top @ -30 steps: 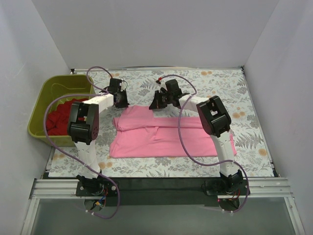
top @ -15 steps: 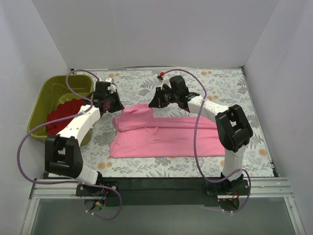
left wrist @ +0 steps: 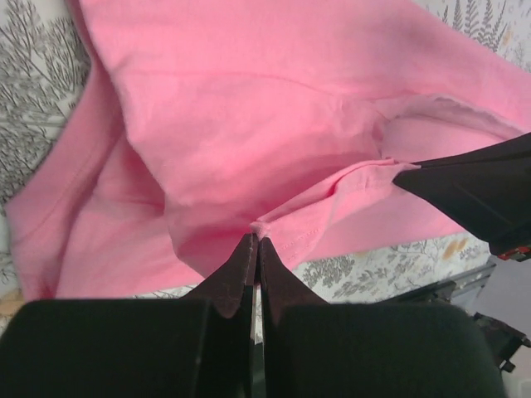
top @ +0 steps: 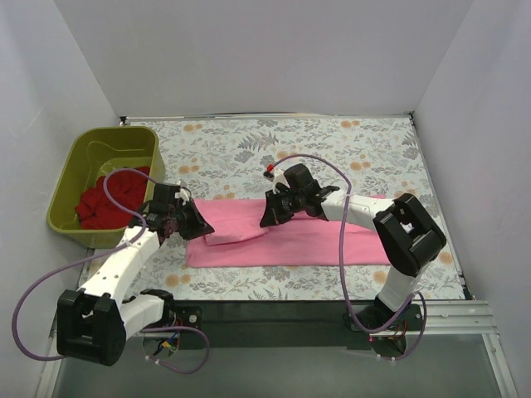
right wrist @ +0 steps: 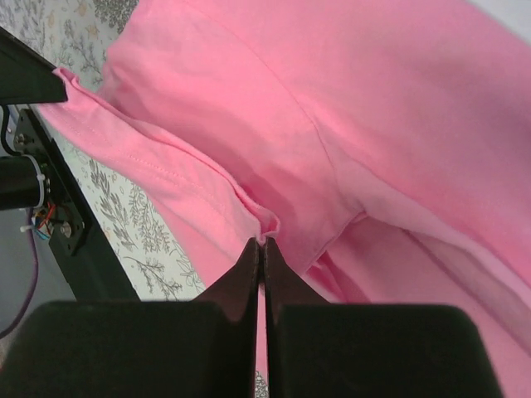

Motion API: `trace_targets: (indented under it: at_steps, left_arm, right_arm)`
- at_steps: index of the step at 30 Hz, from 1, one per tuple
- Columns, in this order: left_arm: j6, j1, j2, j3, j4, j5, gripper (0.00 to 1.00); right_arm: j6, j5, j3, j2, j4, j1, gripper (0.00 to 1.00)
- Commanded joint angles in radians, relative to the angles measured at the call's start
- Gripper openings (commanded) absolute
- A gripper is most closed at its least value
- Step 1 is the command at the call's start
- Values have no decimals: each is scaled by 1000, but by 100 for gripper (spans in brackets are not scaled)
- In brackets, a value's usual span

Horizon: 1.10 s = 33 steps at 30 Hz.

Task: Fold and stack the t-shirts
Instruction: Fold the tshirt

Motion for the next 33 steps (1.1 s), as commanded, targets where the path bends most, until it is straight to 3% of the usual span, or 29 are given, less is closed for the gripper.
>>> trace_targets:
  at_steps: [1, 15, 21, 26, 31, 33]
  left_arm:
    - [-58, -5, -66, -47, -33, 91, 1]
    - [-116, -22, -121, -162, -58, 168, 4]
    - [-107, -24, -84, -156, -105, 156, 11]
    - [-104, -27, -78, -168, -128, 159, 23]
    - [-107, -28, -99, -151, -130, 161, 41]
    - [-105, -28, -104, -128, -127, 147, 59]
  right_arm:
    - [-42, 22, -38, -73, -9, 8, 1]
    - [-56, 28, -90, -73, -39, 38, 1]
    - [-53, 22, -99, -50, -49, 57, 5]
    - [-63, 22, -96, -55, -84, 60, 23]
    - [-109, 85, -72, -130, -199, 58, 28]
    - [-137, 151, -64, -159, -225, 60, 32]
